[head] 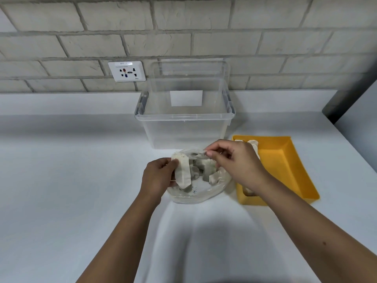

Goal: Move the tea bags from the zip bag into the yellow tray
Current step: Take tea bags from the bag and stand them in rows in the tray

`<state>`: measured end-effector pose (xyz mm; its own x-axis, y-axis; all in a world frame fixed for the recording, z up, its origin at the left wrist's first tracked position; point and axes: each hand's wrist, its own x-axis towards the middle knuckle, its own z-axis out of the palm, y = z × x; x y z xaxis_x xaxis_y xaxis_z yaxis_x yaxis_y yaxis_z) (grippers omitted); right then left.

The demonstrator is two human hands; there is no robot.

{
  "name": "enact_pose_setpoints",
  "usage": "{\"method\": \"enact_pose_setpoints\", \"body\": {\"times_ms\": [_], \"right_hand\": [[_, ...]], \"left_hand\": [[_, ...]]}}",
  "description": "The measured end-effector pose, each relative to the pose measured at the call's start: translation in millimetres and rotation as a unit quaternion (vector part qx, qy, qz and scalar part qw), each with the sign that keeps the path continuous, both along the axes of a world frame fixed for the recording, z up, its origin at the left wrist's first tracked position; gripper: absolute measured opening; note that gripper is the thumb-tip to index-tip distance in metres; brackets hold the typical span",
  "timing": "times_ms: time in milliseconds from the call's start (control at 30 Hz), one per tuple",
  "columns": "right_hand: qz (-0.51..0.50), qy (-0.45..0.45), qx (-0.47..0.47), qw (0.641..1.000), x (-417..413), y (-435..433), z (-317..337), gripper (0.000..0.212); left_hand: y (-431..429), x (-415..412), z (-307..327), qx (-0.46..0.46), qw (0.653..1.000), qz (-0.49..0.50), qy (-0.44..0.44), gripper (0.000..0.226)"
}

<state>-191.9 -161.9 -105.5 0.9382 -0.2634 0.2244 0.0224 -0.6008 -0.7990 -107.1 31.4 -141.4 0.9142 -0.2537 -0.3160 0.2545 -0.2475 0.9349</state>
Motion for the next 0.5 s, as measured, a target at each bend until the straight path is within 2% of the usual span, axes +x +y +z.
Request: {"method": "enact_pose_setpoints", "body": {"times_ms": [100, 200, 333, 500], "right_hand": [[0.002, -0.041, -0.021, 0.999, -3, 10, -5, 0.01], [0.045, -0.028, -0.09, 0.995, -5, 18, -18, 0.014], [0.064, -0.019, -0.128, 0.989, -4, 22, -28, 0.015], [0.075, -0.012, -0.147, 0.986, 5, 27, -26, 0.015]], "left_hand": [[-5, -6, 6, -0.038, 0.998, -0.01, 0.038, 0.019], [-9, -11, 11, -0.063, 0.996, -0.014, 0.058, 0.02], [-8, -11, 12, -0.093, 0.992, -0.011, 0.086, 0.025], [-4, -9, 12, -0.102, 0.993, -0.022, 0.063, 0.018]]}}
